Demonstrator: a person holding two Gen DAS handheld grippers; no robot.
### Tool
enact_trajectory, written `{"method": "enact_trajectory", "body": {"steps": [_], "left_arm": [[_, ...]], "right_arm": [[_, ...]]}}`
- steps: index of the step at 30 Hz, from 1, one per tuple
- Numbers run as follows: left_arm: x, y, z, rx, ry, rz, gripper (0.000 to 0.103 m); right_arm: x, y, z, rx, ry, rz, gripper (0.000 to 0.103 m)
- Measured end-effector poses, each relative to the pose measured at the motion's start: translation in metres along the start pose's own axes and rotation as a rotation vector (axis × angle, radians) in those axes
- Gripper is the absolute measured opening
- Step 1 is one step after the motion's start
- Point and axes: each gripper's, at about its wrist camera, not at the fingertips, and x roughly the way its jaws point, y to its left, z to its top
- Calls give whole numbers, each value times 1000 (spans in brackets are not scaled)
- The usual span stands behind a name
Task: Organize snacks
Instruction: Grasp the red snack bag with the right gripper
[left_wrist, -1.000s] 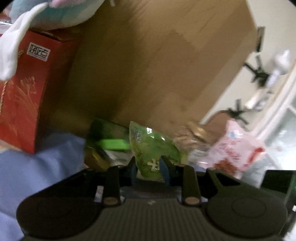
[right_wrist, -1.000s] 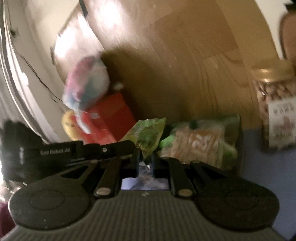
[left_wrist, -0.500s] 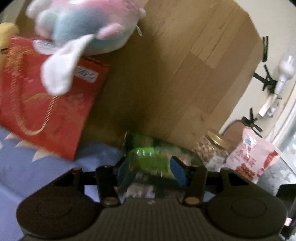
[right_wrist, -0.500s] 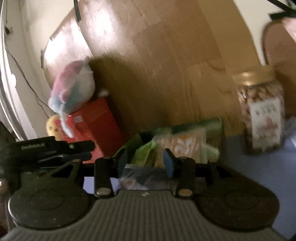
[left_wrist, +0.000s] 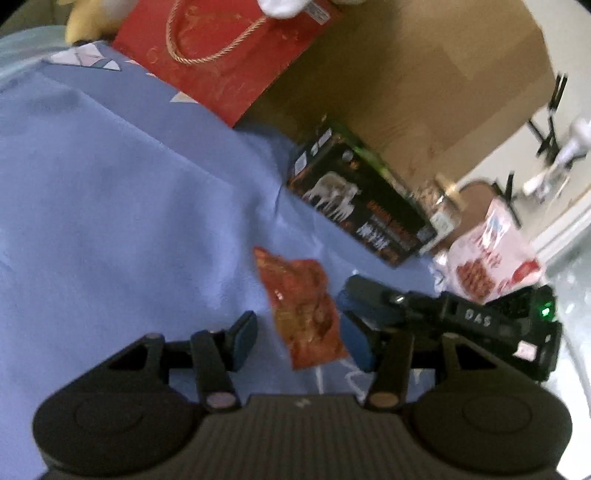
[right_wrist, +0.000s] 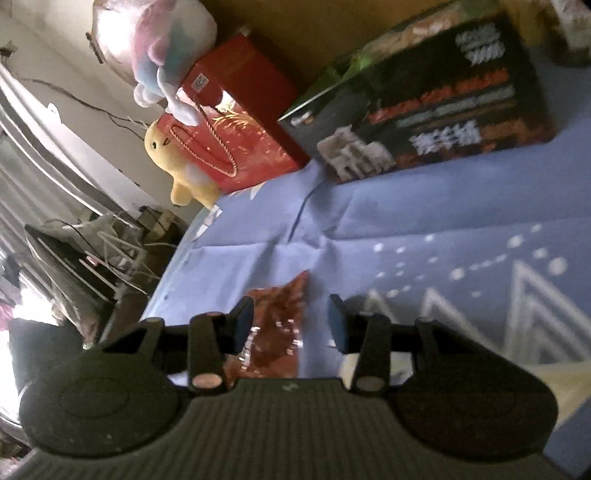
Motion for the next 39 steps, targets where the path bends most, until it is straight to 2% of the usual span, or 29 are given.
{"method": "enact_trajectory", "body": {"steps": [1, 3, 4, 5, 8, 9, 10, 13, 17, 19, 20, 24, 28, 30, 31, 34, 36, 39], "left_arm": [[3, 1, -1, -8, 11, -24, 45], [5, 2, -4, -20, -5, -14, 37], [5, 3, -4, -22, -5, -3, 28], [6, 3, -5, -34, -3, -1, 23], [9, 6, -9, -81, 17, -58, 21], [11, 2, -10, -75, 19, -69, 19], [13, -2, -12, -63, 21, -74, 13], [20, -19, -15, -32, 22, -110, 10], [32, -38, -15, -1, 39, -112, 10], [42, -44, -18, 4, 66, -119, 10], [46, -47, -19, 6, 80, -126, 10], [55, -61, -21, 51, 96, -113, 10], [55, -56, -16, 6, 120, -123, 11], [51, -54, -16, 9, 132, -121, 28], [51, -54, -17, 6, 146, -117, 41], [51, -55, -23, 30, 166, -117, 43], [52, -58, -26, 51, 161, -119, 43], [56, -58, -28, 54, 159, -139, 43]], "right_arm": [[1, 0, -2, 6, 12, 11, 43], [-3, 5, -6, -5, -3, -7, 43], [-6, 5, -8, 4, -1, -9, 43], [-11, 5, -11, 13, -4, -11, 42], [-26, 3, -20, 22, -26, -20, 42], [-34, 1, -24, 28, -39, -21, 42], [-39, -1, -28, 38, -54, -27, 42], [-61, -7, -39, 73, -99, -33, 41], [-88, -16, -50, 110, -173, -45, 14], [-94, -19, -53, 112, -199, -70, 12], [-95, -20, -53, 117, -206, -75, 7], [-98, -19, -50, 110, -238, -83, 7], [-104, -30, -46, 126, -227, -114, 11], [-107, -33, -46, 110, -225, -128, 14], [-108, -33, -45, 90, -228, -145, 15], [-109, -39, -40, 61, -240, -183, 18], [-103, -44, -37, 69, -227, -171, 24], [-92, -44, -32, 61, -201, -133, 24]]}}
